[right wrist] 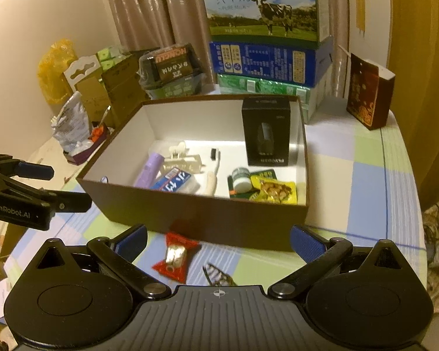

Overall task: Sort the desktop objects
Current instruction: 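Withdraw both tools from the brown box toward the red packet and gold spiral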

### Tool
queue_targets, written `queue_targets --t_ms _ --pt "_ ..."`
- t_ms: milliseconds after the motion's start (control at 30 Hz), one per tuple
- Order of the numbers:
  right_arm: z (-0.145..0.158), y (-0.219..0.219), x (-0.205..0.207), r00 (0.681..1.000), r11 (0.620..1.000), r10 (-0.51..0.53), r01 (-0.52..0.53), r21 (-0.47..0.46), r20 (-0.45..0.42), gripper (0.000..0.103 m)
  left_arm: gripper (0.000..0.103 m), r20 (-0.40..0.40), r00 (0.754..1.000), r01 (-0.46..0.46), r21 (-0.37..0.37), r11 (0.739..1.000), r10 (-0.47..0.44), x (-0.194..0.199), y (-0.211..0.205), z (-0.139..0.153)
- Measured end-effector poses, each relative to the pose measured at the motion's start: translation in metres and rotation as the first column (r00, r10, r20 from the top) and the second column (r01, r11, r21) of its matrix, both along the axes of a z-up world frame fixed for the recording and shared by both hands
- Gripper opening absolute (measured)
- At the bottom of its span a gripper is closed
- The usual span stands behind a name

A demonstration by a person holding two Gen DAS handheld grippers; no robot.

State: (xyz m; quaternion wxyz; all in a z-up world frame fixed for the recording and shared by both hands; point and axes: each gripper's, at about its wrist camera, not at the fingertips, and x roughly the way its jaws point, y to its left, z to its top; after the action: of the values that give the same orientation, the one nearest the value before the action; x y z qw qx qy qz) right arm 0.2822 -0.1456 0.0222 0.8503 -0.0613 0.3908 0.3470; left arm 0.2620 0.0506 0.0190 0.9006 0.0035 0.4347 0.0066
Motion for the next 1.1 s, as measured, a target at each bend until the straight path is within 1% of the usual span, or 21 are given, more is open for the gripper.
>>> queue_targets --t_ms 133,367,600,800,1100 --pt "-0.005 -0.008 -0.009 1.0 1.0 -0.011 0.011 -0.024 -0.005 0.101 0.099 -0.002 1.0 -0.006 -0.011 1.0 0.006 -0.011 -0.001 -0.005" --pt "-0.016 -0.018 -0.02 0.998 0.997 -0.057 0.056 -0.06 -0.022 0.101 0.099 -0.041 0.999 -0.015 -0.019 1.0 0.014 -0.028 -0.007 -0.022" --pt "-0.018 -0.022 -0.029 0.997 0.997 -0.064 0.062 -0.051 -0.036 0.101 0.099 -0.066 0.997 -0.026 0.004 1.0 0.026 -0.039 -0.014 -0.036" --pt "-0.02 -0.023 -0.032 0.995 0.996 -0.077 0.074 -0.047 -0.063 0.101 0.1 -0.071 0.997 -0.03 0.011 0.999 0.031 -0.046 -0.018 -0.041" --pt "-0.03 -0.025 -0.034 0.992 0.997 -0.059 0.053 -0.049 -0.114 0.101 0.1 -0.093 0.995 -0.04 -0.009 0.999 0.039 -0.052 -0.021 -0.047"
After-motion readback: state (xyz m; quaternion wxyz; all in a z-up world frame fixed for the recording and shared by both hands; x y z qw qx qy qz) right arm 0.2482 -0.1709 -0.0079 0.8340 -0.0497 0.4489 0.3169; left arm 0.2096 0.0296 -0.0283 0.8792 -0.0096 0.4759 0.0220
